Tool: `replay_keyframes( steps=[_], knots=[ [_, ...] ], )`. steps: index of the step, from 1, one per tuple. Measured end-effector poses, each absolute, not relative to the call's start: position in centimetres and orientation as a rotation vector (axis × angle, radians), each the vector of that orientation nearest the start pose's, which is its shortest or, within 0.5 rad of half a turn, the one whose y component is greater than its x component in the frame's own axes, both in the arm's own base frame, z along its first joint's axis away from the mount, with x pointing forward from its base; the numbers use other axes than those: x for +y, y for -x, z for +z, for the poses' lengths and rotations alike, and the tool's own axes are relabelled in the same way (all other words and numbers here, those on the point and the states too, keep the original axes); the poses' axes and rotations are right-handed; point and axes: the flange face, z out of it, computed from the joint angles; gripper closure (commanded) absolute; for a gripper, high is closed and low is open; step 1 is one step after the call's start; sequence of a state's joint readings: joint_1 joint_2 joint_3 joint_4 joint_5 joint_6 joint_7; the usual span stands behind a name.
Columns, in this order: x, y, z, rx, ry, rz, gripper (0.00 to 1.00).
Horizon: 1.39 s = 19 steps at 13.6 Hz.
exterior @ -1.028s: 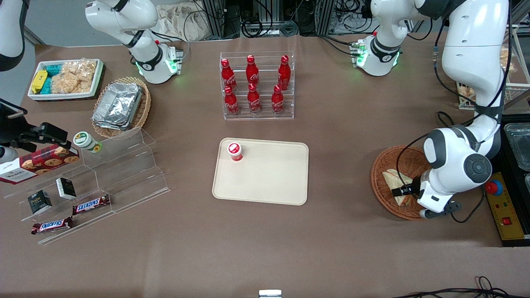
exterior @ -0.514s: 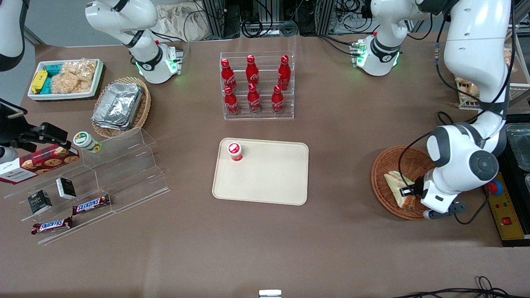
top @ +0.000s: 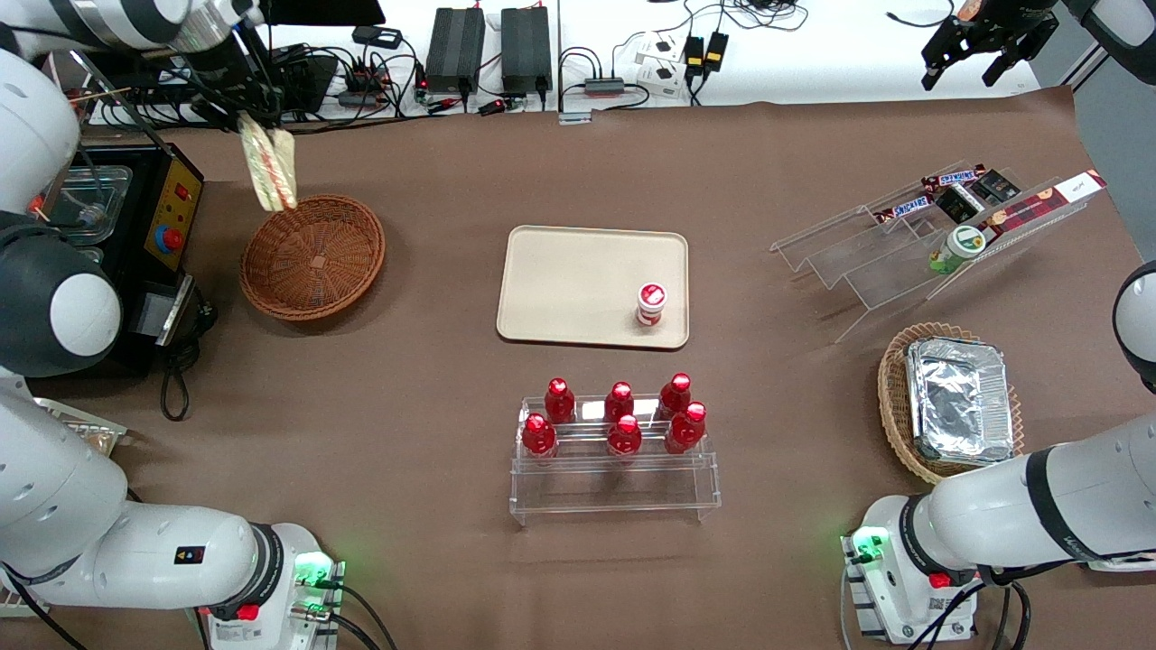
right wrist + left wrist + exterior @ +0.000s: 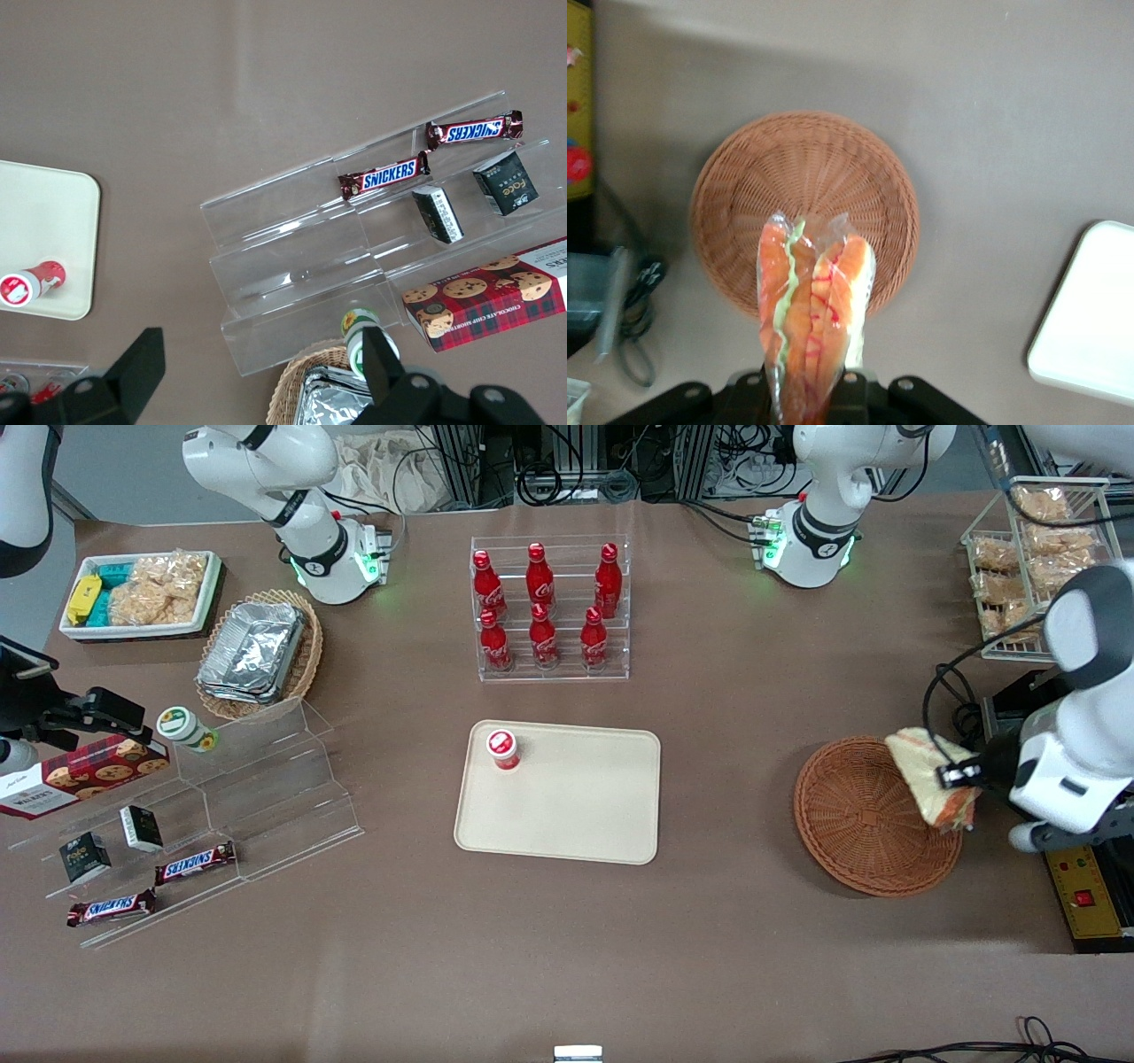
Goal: Place sandwich from basket to tray
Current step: 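Lift the sandwich up out of the basket with the left gripper, then carry the sandwich over to the cream tray with the left gripper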
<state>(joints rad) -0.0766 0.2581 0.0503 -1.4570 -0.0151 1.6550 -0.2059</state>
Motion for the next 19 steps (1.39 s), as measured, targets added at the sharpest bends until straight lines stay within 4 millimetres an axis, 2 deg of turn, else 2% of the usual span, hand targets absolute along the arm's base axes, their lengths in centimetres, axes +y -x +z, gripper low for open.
replay_keyframes(
  steps=[2,5,7,9,11,13,15,19],
  knots=[
    [-4.2,-61.6,57.4,-0.223,3.094,0.147,0.87],
    [-9.6,-58.7,61.5,-0.243,3.076,0.172,0.87],
    [-15.7,-56.7,62.7,-0.304,3.063,0.147,0.87],
    [-23.0,-54.4,62.0,-0.374,3.036,0.147,0.86],
    [-29.6,-52.8,59.2,-0.411,3.008,0.161,0.86],
    [-33.9,-53.5,55.3,-0.473,3.019,0.145,0.86],
    [-36.9,-55.1,50.3,-0.576,3.03,0.154,0.86],
    [-40.6,-58.0,39.2,-0.667,3.045,0.143,0.84]
  ],
)
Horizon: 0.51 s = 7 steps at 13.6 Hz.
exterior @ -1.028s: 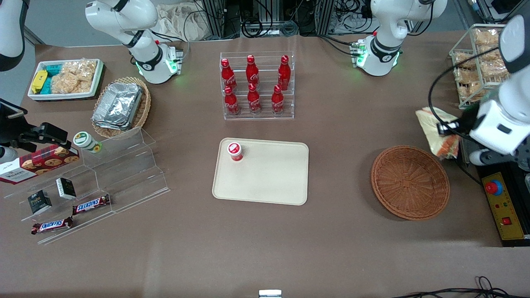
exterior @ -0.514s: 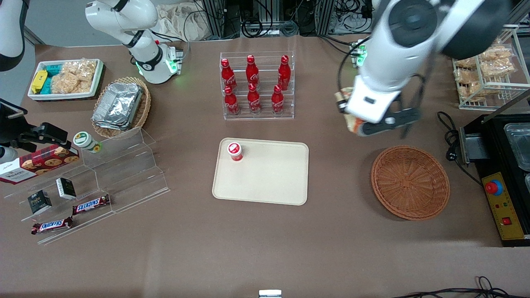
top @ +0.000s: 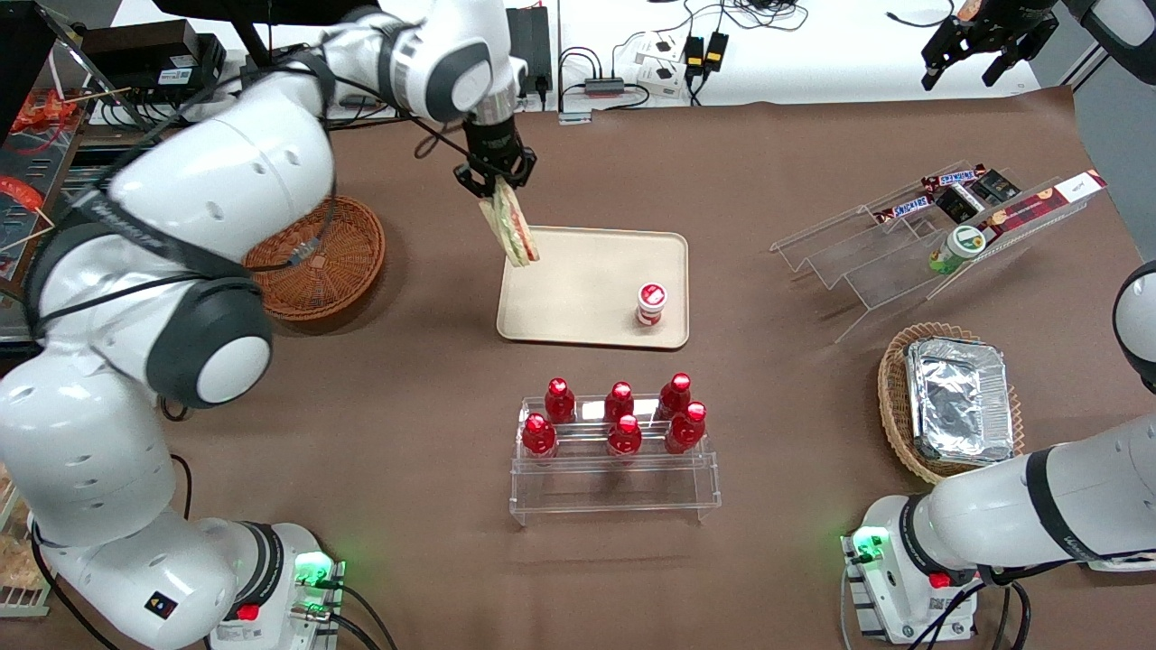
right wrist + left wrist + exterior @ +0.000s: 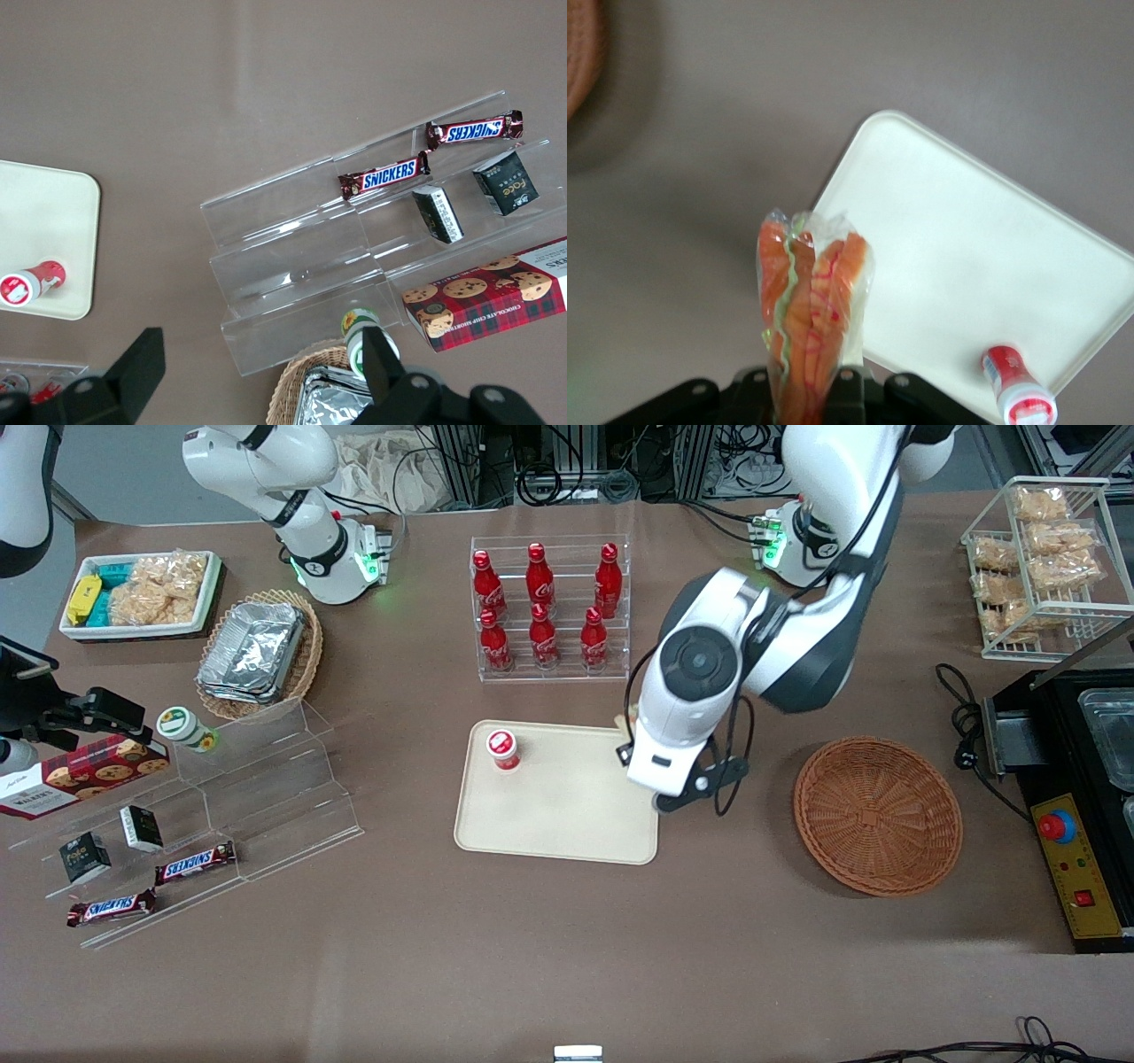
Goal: Place sandwich from basket to tray
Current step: 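Carry the sandwich over to the cream tray with the left gripper, then lower the sandwich onto the tray and open the left gripper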
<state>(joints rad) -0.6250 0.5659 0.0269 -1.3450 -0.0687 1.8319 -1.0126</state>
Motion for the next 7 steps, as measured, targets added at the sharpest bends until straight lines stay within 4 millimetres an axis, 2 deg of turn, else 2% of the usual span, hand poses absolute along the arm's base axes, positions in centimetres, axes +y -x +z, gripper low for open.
replay_keyframes(
  steps=[3,5,6,7],
  knots=[
    [-43.1,-58.1,30.8,-0.632,3.038,0.135,0.84],
    [-44.0,-57.8,26.3,-0.604,3.019,0.14,0.84],
    [-44.0,-57.6,24.5,-0.594,3.005,0.146,0.81],
    [-43.9,-57.6,22.9,-0.585,2.991,0.149,0.68]
  ],
)
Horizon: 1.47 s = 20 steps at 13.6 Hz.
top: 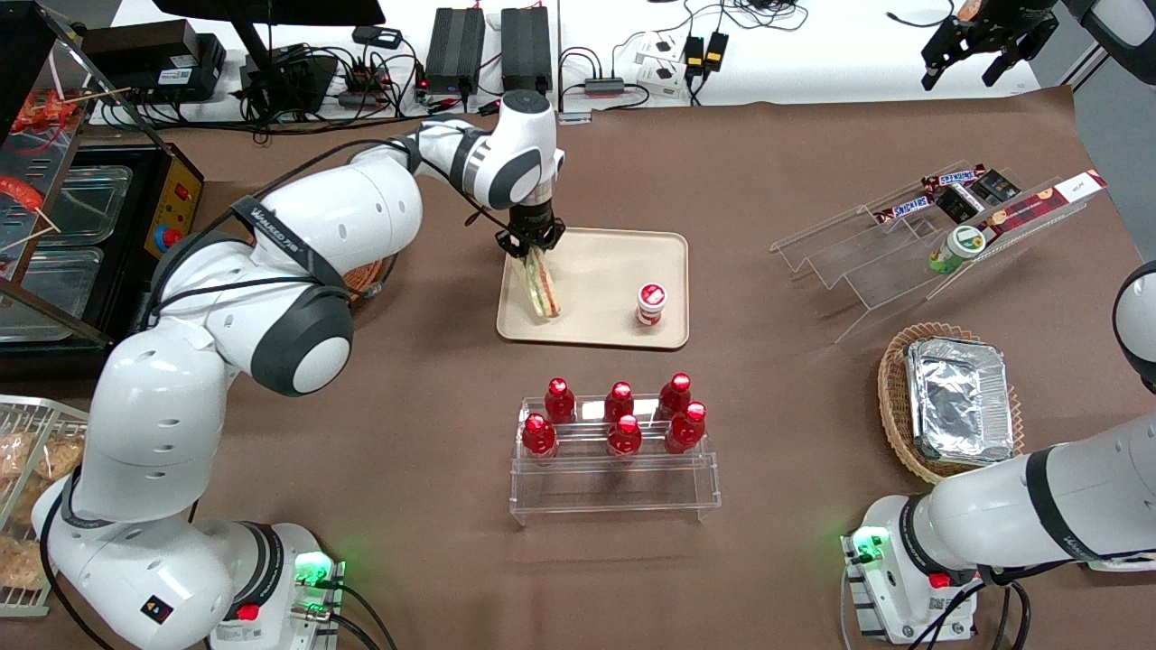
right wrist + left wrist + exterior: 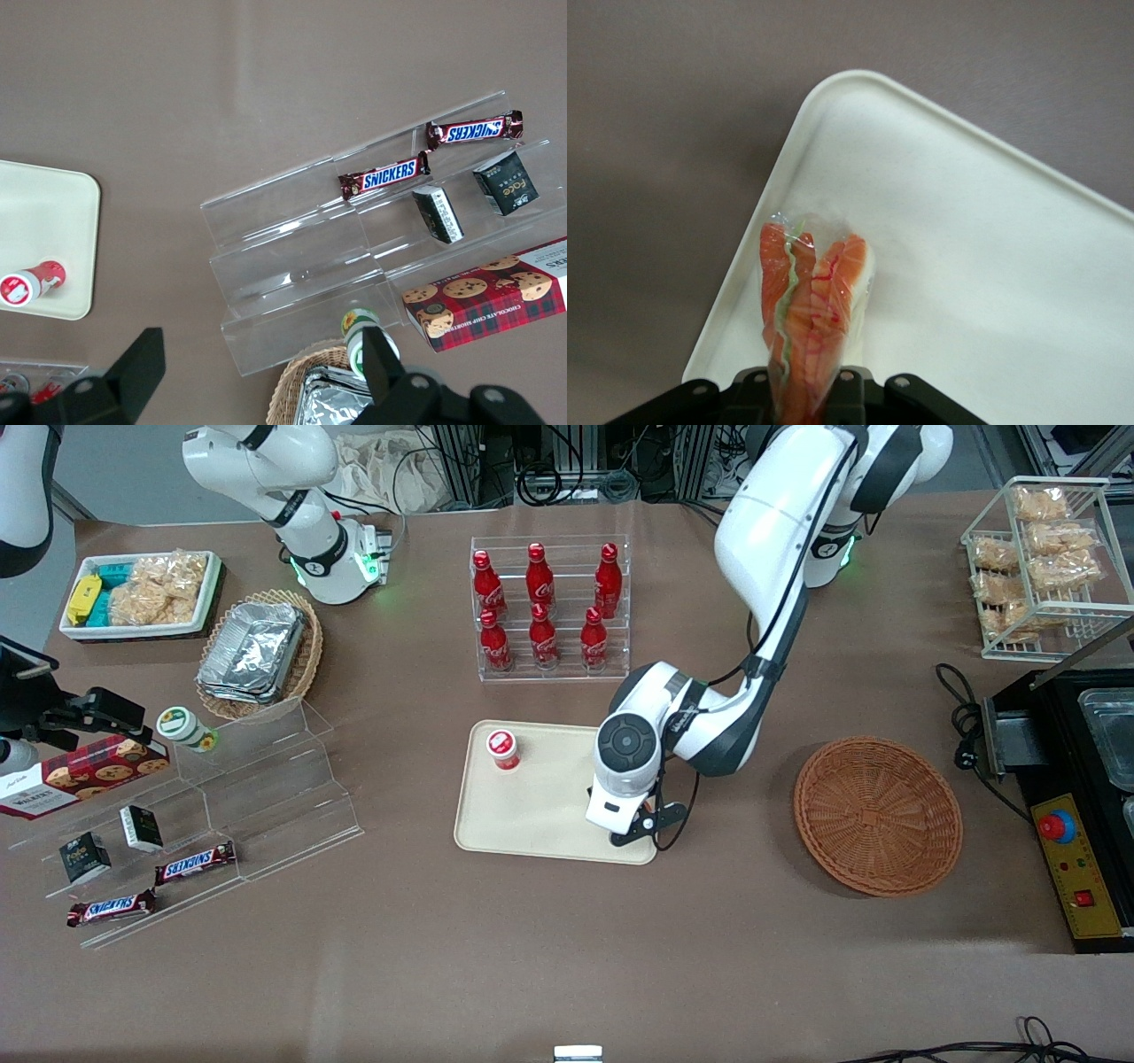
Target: Place sandwich from basket to tray
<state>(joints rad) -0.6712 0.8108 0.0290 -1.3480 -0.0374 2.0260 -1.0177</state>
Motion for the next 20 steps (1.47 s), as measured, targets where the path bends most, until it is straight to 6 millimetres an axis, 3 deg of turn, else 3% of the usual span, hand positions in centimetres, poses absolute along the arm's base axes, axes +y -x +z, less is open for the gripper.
replay_keyframes(
  steps=[1,2,5,6,7,9,12,14,16,20],
  knots=[
    [-43.7,-57.7,21.9,-0.58,2.983,0.142,0.41],
    [-43.7,-57.8,21.8,-0.579,2.984,0.133,0.0],
    [-44.0,-58.5,23.4,-0.609,3.003,0.083,0.0],
    [-44.0,-59.1,25.1,-0.655,3.013,0.048,0.0],
    [-43.8,-59.7,27.9,-0.715,3.023,0.004,0.0],
    [-41.8,-60.8,35.7,-0.843,3.014,-0.073,0.0],
    [-35.7,-61.4,47.6,-1.0,2.986,-0.17,0.0],
    [-31.2,-61.7,52.4,-1.083,2.968,-0.225,0.0],
    [-27.6,-61.8,54.2,-1.101,2.961,-0.244,0.0],
    [-20.9,-63.0,55.4,-1.073,2.986,-0.227,0.0]
  ],
)
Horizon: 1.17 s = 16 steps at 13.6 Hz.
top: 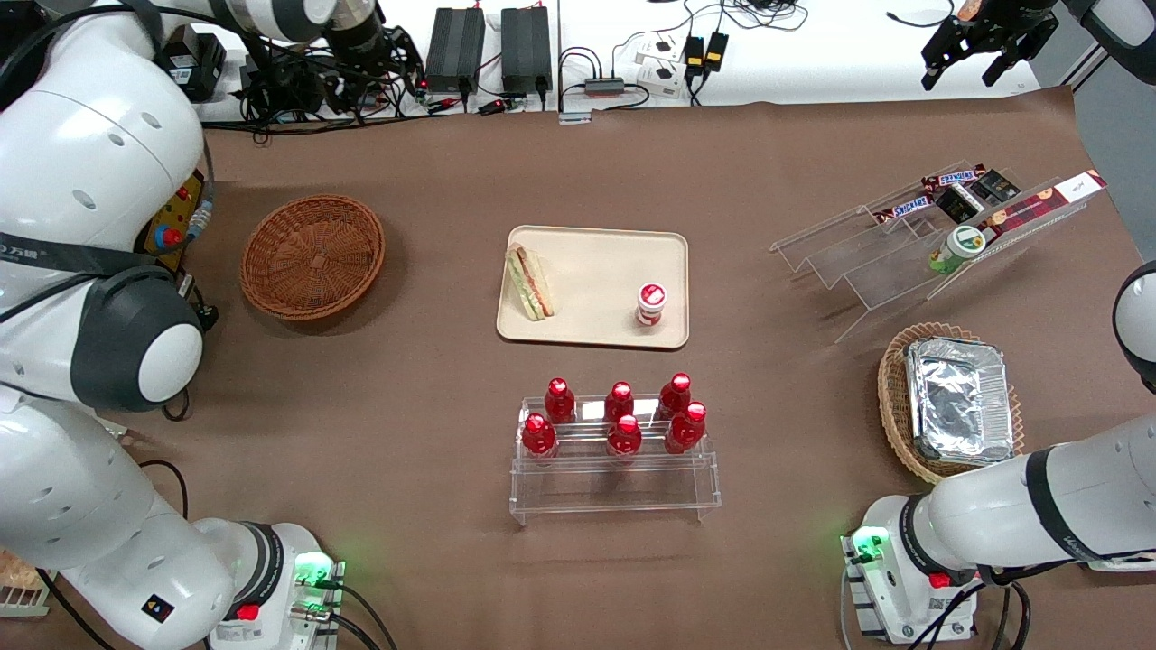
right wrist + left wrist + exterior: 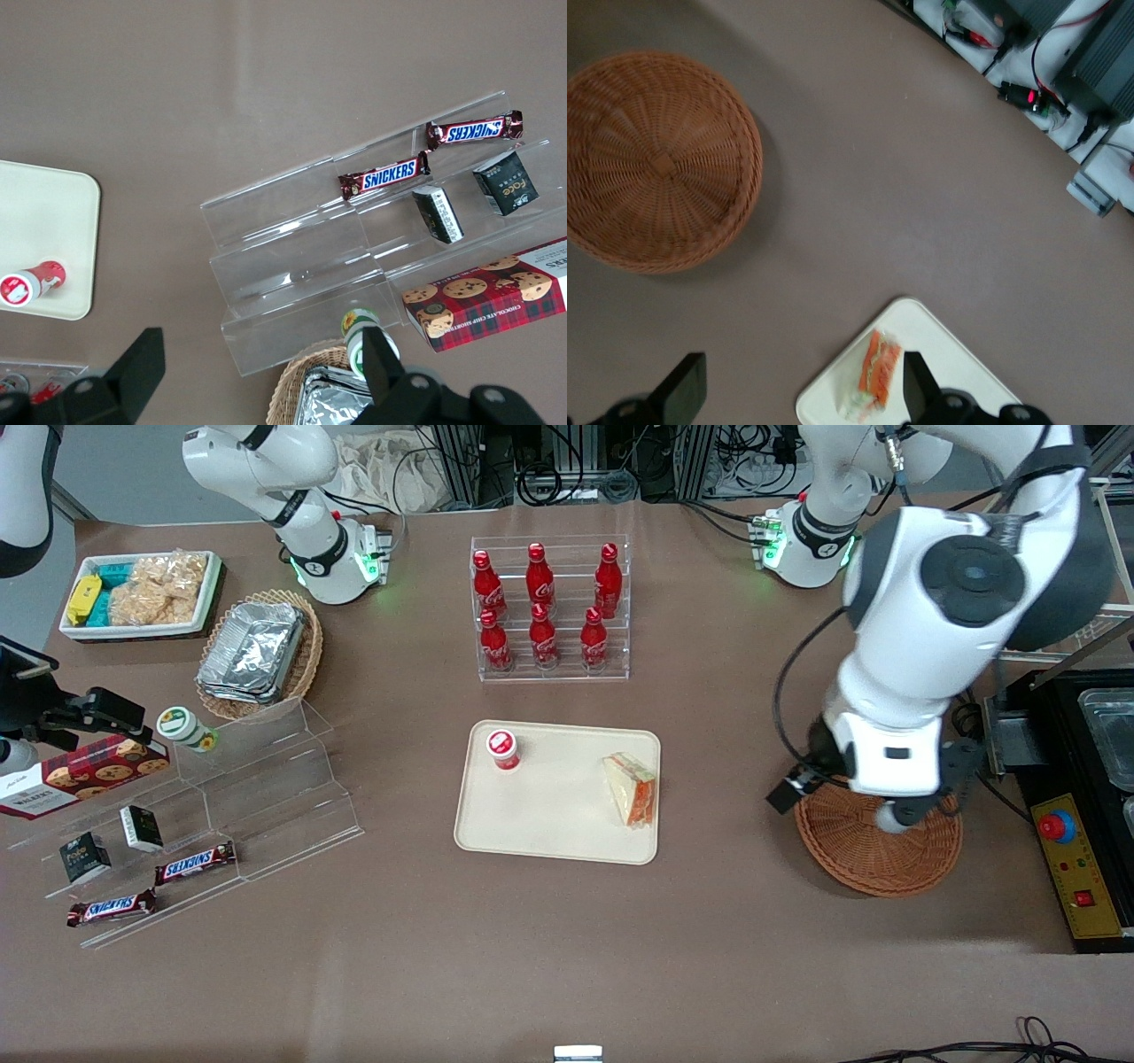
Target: Place sandwich from basket to tray
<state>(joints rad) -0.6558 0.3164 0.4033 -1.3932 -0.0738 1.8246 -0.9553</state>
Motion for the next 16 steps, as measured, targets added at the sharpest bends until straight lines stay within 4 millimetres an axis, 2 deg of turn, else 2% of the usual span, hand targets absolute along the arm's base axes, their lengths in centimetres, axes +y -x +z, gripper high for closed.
replay_keyframes(
  steps=[3,6,9,11,13,14,16],
  knots=[
    [-15.2,-63.7,56.3,-0.993,3.037,-0.209,0.0],
    [-8.8,-63.4,57.3,-0.862,3.084,-0.135,0.0],
    [-0.8,-62.7,58.2,-0.736,3.144,-0.059,0.0],
    [3.7,-61.7,58.8,-0.618,3.195,-0.021,0.0],
    [6.0,-60.8,59.7,-0.513,3.244,-0.024,0.0],
    [6.3,-60.5,60.0,-0.476,3.253,-0.029,0.0],
    [5.5,-60.0,60.3,-0.401,3.229,-0.027,0.0]
  ],
)
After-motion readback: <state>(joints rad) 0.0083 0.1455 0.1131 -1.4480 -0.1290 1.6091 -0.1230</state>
